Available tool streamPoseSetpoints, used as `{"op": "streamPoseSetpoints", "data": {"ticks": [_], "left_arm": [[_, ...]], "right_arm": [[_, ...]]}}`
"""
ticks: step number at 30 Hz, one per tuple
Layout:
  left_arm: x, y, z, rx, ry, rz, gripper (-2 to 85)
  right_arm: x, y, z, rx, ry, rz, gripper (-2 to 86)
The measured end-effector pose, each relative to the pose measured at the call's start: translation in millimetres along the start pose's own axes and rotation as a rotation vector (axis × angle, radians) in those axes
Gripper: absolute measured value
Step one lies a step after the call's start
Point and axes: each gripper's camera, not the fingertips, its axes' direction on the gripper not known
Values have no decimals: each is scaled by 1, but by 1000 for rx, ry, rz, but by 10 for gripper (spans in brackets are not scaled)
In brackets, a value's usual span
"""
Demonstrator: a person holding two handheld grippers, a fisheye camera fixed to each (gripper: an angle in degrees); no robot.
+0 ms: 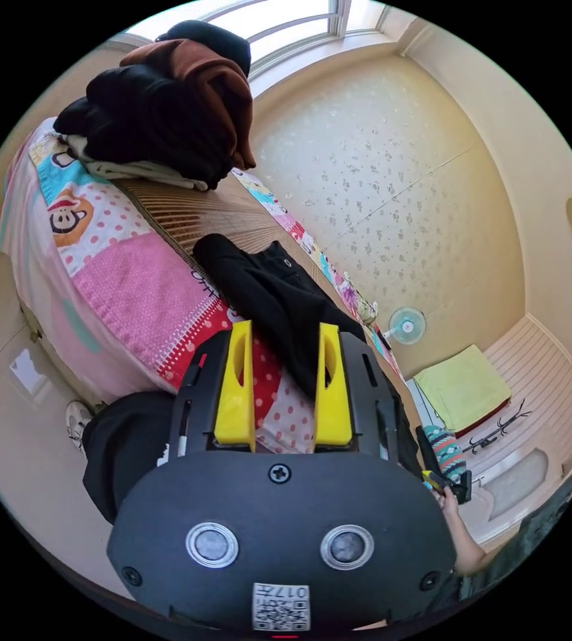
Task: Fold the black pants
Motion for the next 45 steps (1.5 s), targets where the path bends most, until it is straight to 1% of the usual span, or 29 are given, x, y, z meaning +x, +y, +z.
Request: {"op": "streamPoseSetpoints", "data": {"ticks": [1,4,6,8,9,10,11,13,15,19,24,26,28,29,31,32,34,36,39,40,42,43,44,45], "left_arm": [[-1,-4,-4,16,-28,-9,147],[-6,-21,-7,35,-78,-29,159],[-14,-33,2,2,-98,-63,155],[-30,-44,26,-160,-20,-150,105],[-40,-46,40,-268,79,-212,69],[-43,-44,45,-347,123,-232,43],[-41,-43,43,-364,141,-216,41],[-27,-39,13,-336,206,-78,37],[-23,-34,-20,-262,250,1,35],[-46,-13,-62,-185,292,-68,32],[-61,7,-69,-204,323,-132,33],[-59,9,-71,-204,317,-123,34],[-52,7,-74,-204,316,-96,34],[-49,6,-75,-208,316,-89,34],[-35,-4,-81,-239,318,-34,32],[-30,-8,-85,-242,320,-8,32],[5,-19,-102,-257,296,164,29],[36,-17,-116,-246,257,295,29],[79,-2,-137,-176,269,411,33],[93,3,-141,-148,271,438,34],[116,3,-137,-117,245,476,35],[134,-3,-126,-110,203,502,35],[142,-7,-118,-113,177,514,36],[159,-20,-96,-132,128,528,36]], "right_arm": [[12,11,-1,11,-61,59,15],[36,31,6,10,-193,142,30],[45,38,14,-13,-227,164,42],[49,41,21,-42,-229,181,60],[52,42,26,-61,-241,195,74],[54,43,30,-68,-266,207,88],[55,44,32,-66,-282,215,93],[62,47,36,-38,-365,249,106],[71,49,41,-26,-410,300,108],[89,55,60,-14,-519,402,114],[87,56,64,23,-509,426,102],[81,54,61,39,-492,403,80],[62,45,46,80,-486,291,42],[54,41,39,89,-479,252,38],[15,21,0,155,-442,-5,25],[5,16,-11,168,-422,-57,23],[-38,5,-55,210,-330,-217,18],[-65,13,-92,299,-269,-299,18],[-87,41,-140,475,-273,-351,17],[-94,45,-149,510,-237,-339,17],[-106,34,-149,513,-161,-310,17],[-115,14,-141,494,-130,-302,17],[-119,0,-136,482,-126,-292,18],[-129,-36,-122,457,-135,-265,19]]}}
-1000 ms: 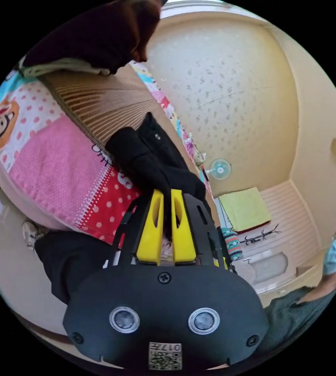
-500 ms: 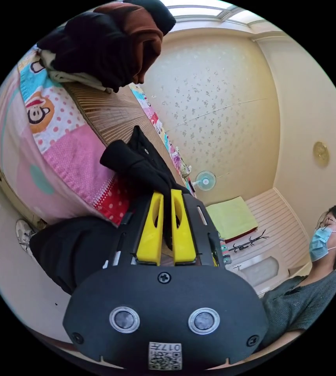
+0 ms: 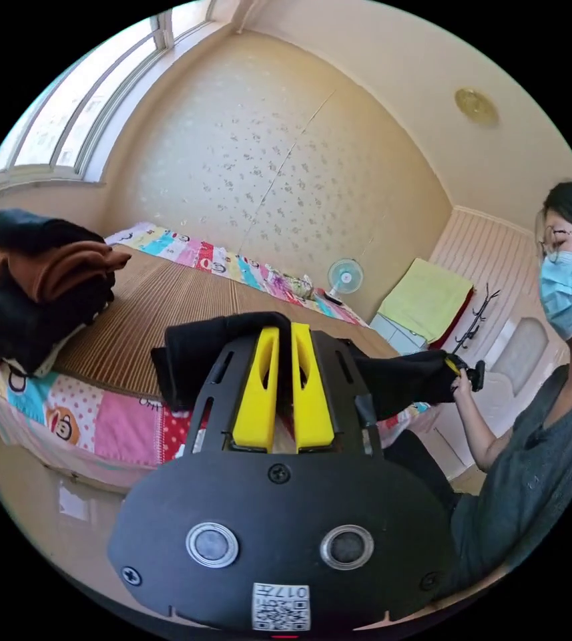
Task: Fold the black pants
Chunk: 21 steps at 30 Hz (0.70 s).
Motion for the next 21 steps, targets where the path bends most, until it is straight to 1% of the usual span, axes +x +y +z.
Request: {"op": "streamPoseSetpoints", "data": {"ticks": [2,4,5,6,7,8,10,11,12,14,16,17,18,19,21], "left_arm": [[-10,-34,39,-39,-18,-46,37],[-50,-69,102,-83,44,-198,46],[-62,-73,116,-90,54,-238,49],[-83,-76,139,-91,38,-321,67],[-97,-73,148,-88,-21,-409,89],[-99,-70,148,-84,-45,-430,101],[-87,-51,142,-71,-124,-407,120],[-82,-44,143,-77,-139,-397,118],[-74,-29,151,-113,-144,-373,114],[-67,-8,175,-240,-119,-352,118],[-58,16,213,-401,-138,-299,119],[-56,21,219,-418,-165,-281,116],[-49,28,224,-421,-237,-216,89],[-40,30,225,-437,-357,-124,38],[-33,29,230,-513,-401,5,10]], "right_arm": [[2,-52,56,-54,-6,37,25],[8,-128,148,-168,6,91,38],[11,-142,170,-196,0,113,42],[14,-162,208,-249,-2,168,98],[14,-171,241,-299,14,224,136],[11,-172,255,-323,23,235,146],[-7,-161,306,-419,97,172,148],[-10,-154,317,-447,109,147,144],[-12,-137,340,-514,130,107,136],[-5,-104,373,-651,184,55,118],[14,-48,410,-893,365,-7,64],[19,-32,418,-957,414,-40,48],[13,-14,405,-851,400,-147,29],[8,-3,385,-769,426,-133,20],[0,13,363,-768,432,-141,12]]}}
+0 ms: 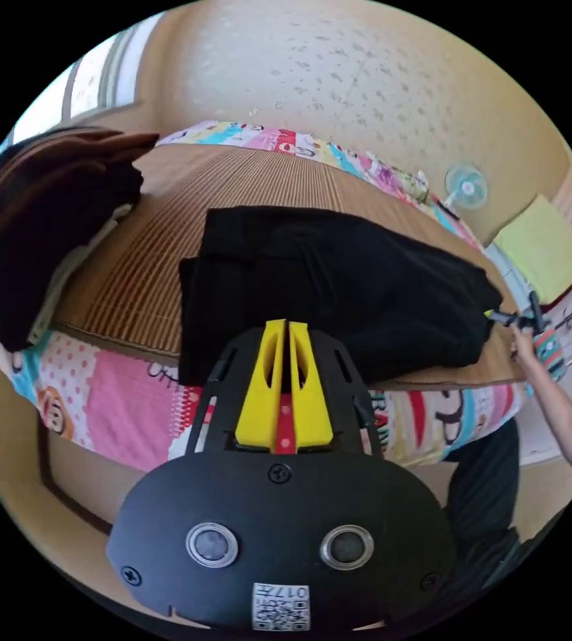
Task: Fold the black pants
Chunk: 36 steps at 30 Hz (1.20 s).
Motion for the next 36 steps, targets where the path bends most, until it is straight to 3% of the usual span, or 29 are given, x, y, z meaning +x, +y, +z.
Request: {"op": "streamPoseSetpoints", "data": {"ticks": [5,9,12,14,18,20,22,25,28,30,32,34,36], "left_arm": [[-6,-8,-3,-60,-103,64,0],[-46,16,-30,130,74,-273,19],[-52,48,-46,312,119,-449,117],[-49,53,-40,300,104,-508,154],[-49,48,-5,228,273,-617,201],[-52,44,8,200,328,-658,193],[-62,39,11,152,268,-706,130],[-74,18,0,130,369,-552,52],[-66,-8,-51,215,372,-223,44],[-67,-8,-69,239,325,-171,43],[-96,4,-60,217,356,-322,43],[-154,46,-16,163,479,-712,44],[-173,79,6,241,615,-927,42]], "right_arm": [[-9,93,-22,14,-50,-7,5],[9,167,-41,42,-219,82,5],[35,218,-49,94,-427,174,5],[52,252,-51,168,-556,245,4],[71,309,-54,248,-640,350,4],[73,322,-56,286,-645,344,4],[75,331,-52,308,-677,337,4],[77,331,-42,284,-742,296,5],[77,331,-39,272,-750,262,5],[77,330,-37,253,-751,245,5],[78,330,-35,242,-764,234,5],[83,334,-33,259,-789,241,5],[86,338,-32,281,-815,250,5]]}}
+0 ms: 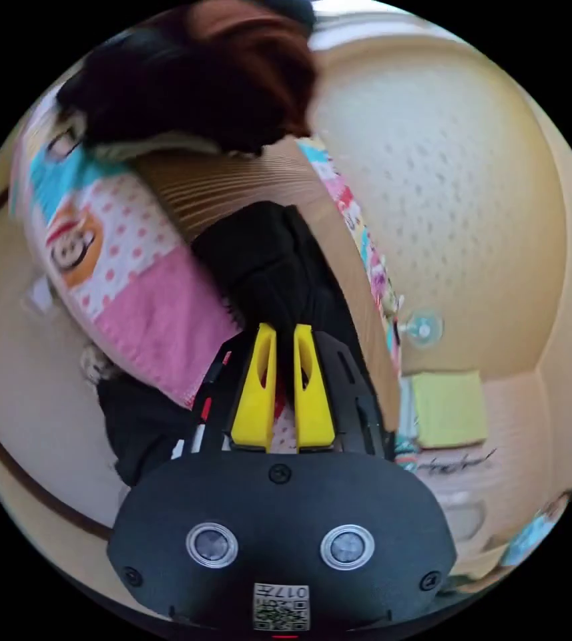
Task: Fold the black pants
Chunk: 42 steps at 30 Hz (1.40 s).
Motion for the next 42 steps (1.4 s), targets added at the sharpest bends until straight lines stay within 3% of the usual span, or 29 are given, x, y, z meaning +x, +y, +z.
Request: {"op": "streamPoseSetpoints", "data": {"ticks": [4,8,13,17,19,23,26,28,29,30,32,34,38,42], "left_arm": [[76,26,6,75,84,300,41],[164,73,49,-27,205,571,43],[227,208,162,-329,85,963,68],[195,277,228,-601,-36,1017,83],[175,302,231,-681,52,1052,61],[158,291,196,-587,102,1014,75],[142,265,156,-356,15,1000,80],[113,247,154,-253,-268,931,60],[103,243,162,-284,-353,915,53],[83,238,185,-432,-400,922,52],[60,230,191,-509,-332,861,52],[49,221,166,-449,-202,787,54],[16,214,131,-227,-188,652,115],[-42,214,160,-396,-70,434,157]], "right_arm": [[3,4,-2,-1,-21,-1,4],[6,5,-5,4,-34,12,4],[2,10,-6,20,-41,14,4],[-3,14,-7,36,-39,10,4],[-9,16,-5,28,-24,-4,4],[-31,10,5,-18,49,-40,4],[-62,0,25,-25,73,-126,4],[-94,-13,53,-46,94,-211,4],[-102,-17,62,-56,103,-237,3],[-119,-25,81,-85,126,-289,3],[-143,-36,111,-139,163,-354,4],[-172,-50,146,-195,190,-421,4],[-203,-65,178,-185,307,-478,4],[-208,-78,201,-137,423,-519,4]]}}
